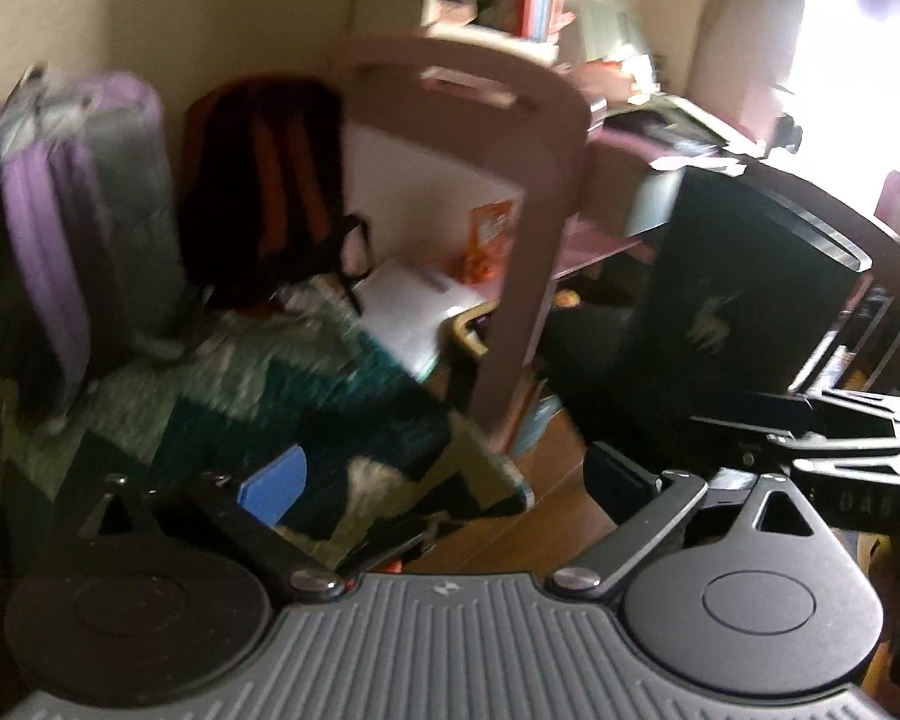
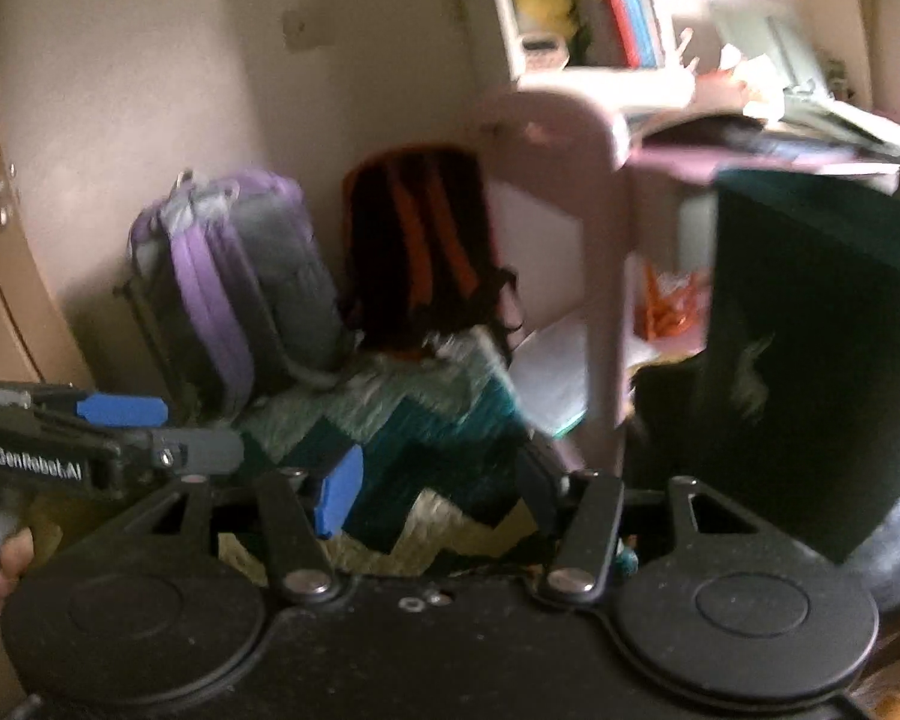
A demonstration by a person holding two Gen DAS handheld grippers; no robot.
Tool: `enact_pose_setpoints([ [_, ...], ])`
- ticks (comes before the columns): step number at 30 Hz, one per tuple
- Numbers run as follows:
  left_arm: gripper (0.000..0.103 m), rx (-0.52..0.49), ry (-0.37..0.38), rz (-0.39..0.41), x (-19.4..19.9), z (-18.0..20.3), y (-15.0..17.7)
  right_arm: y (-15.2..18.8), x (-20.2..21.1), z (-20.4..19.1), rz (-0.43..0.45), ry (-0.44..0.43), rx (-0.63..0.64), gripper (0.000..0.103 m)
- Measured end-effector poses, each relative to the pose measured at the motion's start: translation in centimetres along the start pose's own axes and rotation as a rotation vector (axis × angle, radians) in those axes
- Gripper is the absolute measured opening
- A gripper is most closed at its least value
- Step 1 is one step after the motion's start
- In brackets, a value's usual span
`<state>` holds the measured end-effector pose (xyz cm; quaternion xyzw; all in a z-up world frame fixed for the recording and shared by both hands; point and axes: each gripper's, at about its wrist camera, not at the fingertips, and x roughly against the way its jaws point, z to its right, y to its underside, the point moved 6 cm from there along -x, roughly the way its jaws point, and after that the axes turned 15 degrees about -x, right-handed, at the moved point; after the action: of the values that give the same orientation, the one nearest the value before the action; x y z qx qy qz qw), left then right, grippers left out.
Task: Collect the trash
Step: 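Move both tools back down toward the trash under the quilt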
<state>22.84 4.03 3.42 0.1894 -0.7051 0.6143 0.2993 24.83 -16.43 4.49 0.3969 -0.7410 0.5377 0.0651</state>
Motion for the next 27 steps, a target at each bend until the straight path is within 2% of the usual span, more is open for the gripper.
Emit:
enact_pose_setpoints([
  [4,0.1,0.053,-0.027,-0.039,-3.4,-2.8,4.6,3.9,-4.3,-0.2,-0.042,-0.015,0.01,0.057],
  [8,0.1,0.108,-0.054,-0.095,-7.6,-4.9,9.5,7.6,-9.5,0.6,-0.139,0.018,-0.001,0.058],
  [12,0.1,0.119,-0.119,-0.163,-12.1,-6.0,14.7,10.5,-13.9,1.4,-0.221,0.042,0.054,0.057],
  [16,0.1,0.121,-0.158,-0.257,-16.8,-6.2,19.6,13.7,-18.4,3.1,-0.316,0.053,0.051,0.057],
  [21,0.1,0.185,-0.154,-0.421,-22.8,-6.2,24.9,17.9,-24.1,5.9,-0.437,0.089,0.037,0.057],
  [27,0.1,0.167,-0.152,-0.52,-29.3,-6.1,29.6,21.3,-30.3,7.2,-0.548,0.082,0.095,0.057],
])
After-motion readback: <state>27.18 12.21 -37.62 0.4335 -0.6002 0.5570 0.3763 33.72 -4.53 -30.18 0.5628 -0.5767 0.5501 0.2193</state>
